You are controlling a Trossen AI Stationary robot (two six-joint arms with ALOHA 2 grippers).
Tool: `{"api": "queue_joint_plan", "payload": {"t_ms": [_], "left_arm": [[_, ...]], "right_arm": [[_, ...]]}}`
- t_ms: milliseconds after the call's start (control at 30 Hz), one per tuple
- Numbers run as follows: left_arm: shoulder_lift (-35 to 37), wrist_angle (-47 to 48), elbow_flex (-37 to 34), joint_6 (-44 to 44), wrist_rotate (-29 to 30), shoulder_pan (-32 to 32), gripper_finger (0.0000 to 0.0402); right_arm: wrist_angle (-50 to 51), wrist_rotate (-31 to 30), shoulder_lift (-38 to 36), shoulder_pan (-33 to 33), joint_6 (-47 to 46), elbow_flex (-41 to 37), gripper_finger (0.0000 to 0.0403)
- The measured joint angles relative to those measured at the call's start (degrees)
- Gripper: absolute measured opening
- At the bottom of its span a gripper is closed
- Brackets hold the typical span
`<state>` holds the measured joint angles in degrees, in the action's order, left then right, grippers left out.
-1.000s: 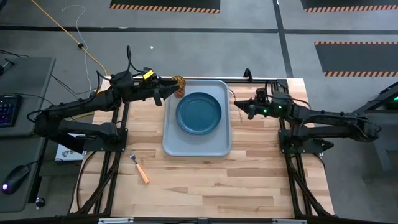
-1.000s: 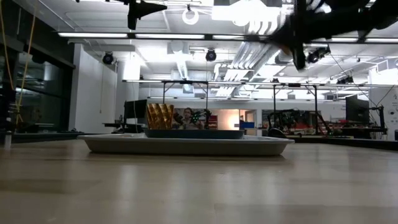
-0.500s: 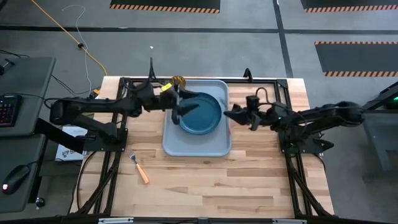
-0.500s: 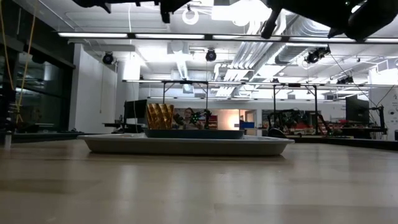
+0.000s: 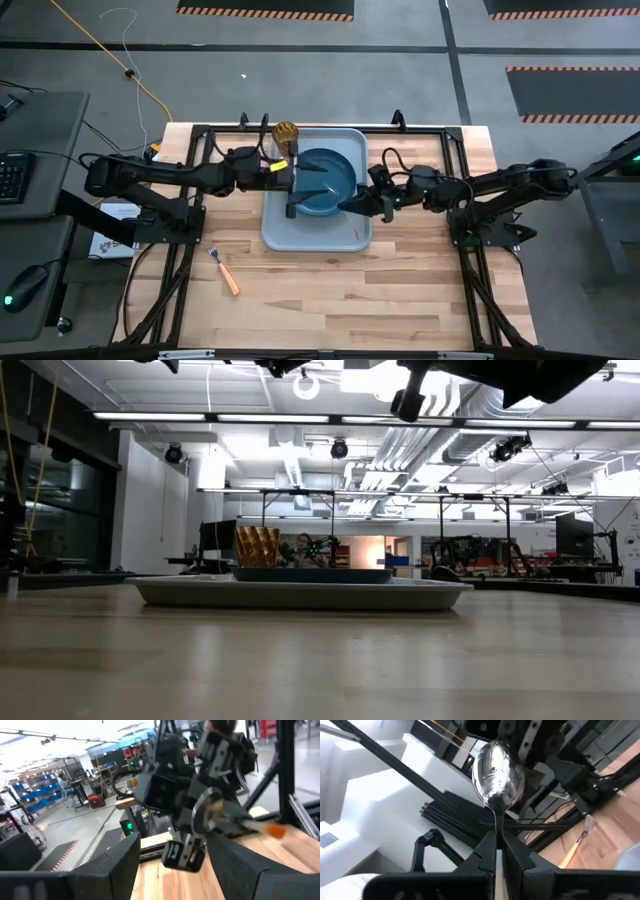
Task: Pick and place plate/cup/fork/spoon on tray
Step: Put the orange spoon on the bottom side of the light blue tray
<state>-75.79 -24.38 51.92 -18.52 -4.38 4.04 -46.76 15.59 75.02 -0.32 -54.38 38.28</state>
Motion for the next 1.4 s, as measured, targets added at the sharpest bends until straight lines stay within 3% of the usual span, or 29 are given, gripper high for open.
{"api": "queue_joint_plan", "payload": {"t_ms": [200, 400, 500, 767, 1100, 1400], "left_arm": [[0.0, 0.67, 0.0, -1.69, -0.25, -2.65, 0.022], [0.02, 4.14, 0.0, -1.07, -4.83, -5.12, 0.022], [0.0, 8.26, -0.02, -1.22, -3.95, -6.11, 0.022], [-0.09, 7.61, -0.02, -1.04, 0.12, -6.41, 0.0213], [-5.47, 3.41, -0.02, 0.07, -0.38, -7.24, 0.0166], [-4.77, 2.99, -0.07, 0.94, -0.17, -7.22, 0.0101]], "right_arm": [[3.95, 3.52, -0.01, 0.0, -3.87, 0.09, 0.0], [8.32, 6.72, -0.01, 0.0, -6.54, 0.05, 0.0], [8.06, 7.88, -0.01, 0.0, -7.29, 0.05, 0.0], [8.41, 9.12, -0.01, 0.02, -7.72, 0.02, 0.0], [9.69, 10.38, -0.01, 0.0, -7.57, 0.0, 0.0], [11.94, 11.44, -0.01, 0.0, -7.47, 0.0, 0.0]]}}
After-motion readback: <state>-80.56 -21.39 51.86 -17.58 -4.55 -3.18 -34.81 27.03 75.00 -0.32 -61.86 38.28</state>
